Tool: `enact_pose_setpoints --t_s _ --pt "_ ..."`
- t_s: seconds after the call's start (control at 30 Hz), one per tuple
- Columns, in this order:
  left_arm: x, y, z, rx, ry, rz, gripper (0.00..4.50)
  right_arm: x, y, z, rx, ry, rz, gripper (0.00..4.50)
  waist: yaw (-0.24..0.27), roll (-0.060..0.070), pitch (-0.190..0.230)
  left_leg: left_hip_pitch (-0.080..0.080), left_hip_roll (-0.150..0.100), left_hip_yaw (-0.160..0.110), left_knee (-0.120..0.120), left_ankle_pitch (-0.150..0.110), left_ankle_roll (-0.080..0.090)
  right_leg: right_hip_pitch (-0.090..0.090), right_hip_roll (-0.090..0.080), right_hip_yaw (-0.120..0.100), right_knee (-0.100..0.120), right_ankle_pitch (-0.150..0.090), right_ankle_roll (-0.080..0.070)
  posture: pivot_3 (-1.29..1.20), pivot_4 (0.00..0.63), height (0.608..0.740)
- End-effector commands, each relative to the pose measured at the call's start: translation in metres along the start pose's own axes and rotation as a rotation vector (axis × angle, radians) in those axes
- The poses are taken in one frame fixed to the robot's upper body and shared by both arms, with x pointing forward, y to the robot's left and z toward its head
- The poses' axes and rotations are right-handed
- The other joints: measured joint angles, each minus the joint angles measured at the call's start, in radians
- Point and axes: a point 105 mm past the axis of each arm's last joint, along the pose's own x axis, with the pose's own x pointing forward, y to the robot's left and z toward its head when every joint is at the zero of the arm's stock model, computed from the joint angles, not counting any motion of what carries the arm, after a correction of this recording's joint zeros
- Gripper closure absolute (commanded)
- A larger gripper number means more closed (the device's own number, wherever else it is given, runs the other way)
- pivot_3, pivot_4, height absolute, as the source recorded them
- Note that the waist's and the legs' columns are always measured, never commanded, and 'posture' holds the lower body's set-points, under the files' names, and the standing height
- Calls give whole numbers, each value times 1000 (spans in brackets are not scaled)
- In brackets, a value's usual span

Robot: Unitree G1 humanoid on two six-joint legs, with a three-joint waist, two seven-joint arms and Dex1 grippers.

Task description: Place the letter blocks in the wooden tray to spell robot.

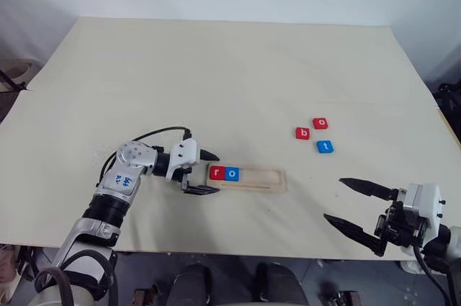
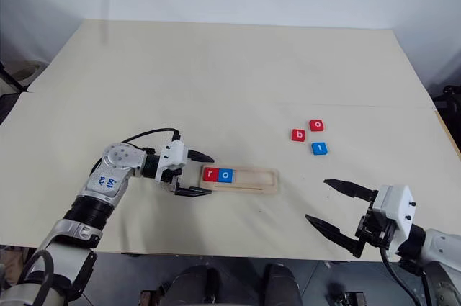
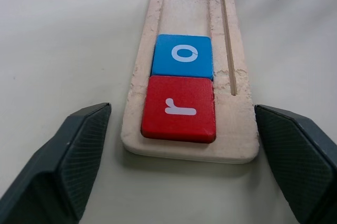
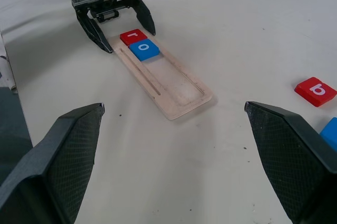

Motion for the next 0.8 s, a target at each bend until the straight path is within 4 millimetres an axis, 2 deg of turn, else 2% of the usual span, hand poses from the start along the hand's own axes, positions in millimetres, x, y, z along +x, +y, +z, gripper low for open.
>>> enact_pose_setpoints --t_s 0.03,0.17,0.3,0.4,0.53,0.7,0.8 --pt "-21 3 6 16 -67 68 27 -11 -9 0 -19 -11 -83 0 -1 0 0 0 0 0 0 0 0 0 0 0 0 0 0 0 150 740" --pt "-48 0 7 -1 -151 98 27 -32 -19 -6 -32 19 -189 0 0 0 0 0 0 0 0 0 0 0 0 0 0 0 0 0 150 740" --pt "-71 -3 5 12 -179 165 27 -63 -39 -12 -30 29 -394 0 1 0 0 0 0 0 0 0 0 0 0 0 0 0 0 0 150 740" --pt "-79 -4 16 56 -252 236 27 -78 -38 -18 -43 51 -461 0 2 0 0 0 0 0 0 0 0 0 -1 0 0 0 0 0 150 740" --pt "-86 -16 17 14 -279 240 27 -94 -34 -23 -60 54 -551 0 -1 0 0 0 0 0 0 0 0 0 -1 0 0 0 0 0 150 740" --pt "-84 -24 21 -23 -285 187 27 -104 -23 -34 -53 73 -604 0 -3 1 -1 1 1 0 -1 0 0 0 0 1 0 0 0 0 150 740" --pt "-83 -22 24 -23 -292 181 27 -101 -22 -36 -41 69 -596 0 -4 1 -1 2 1 -1 -1 0 0 0 0 2 0 0 0 0 150 740"
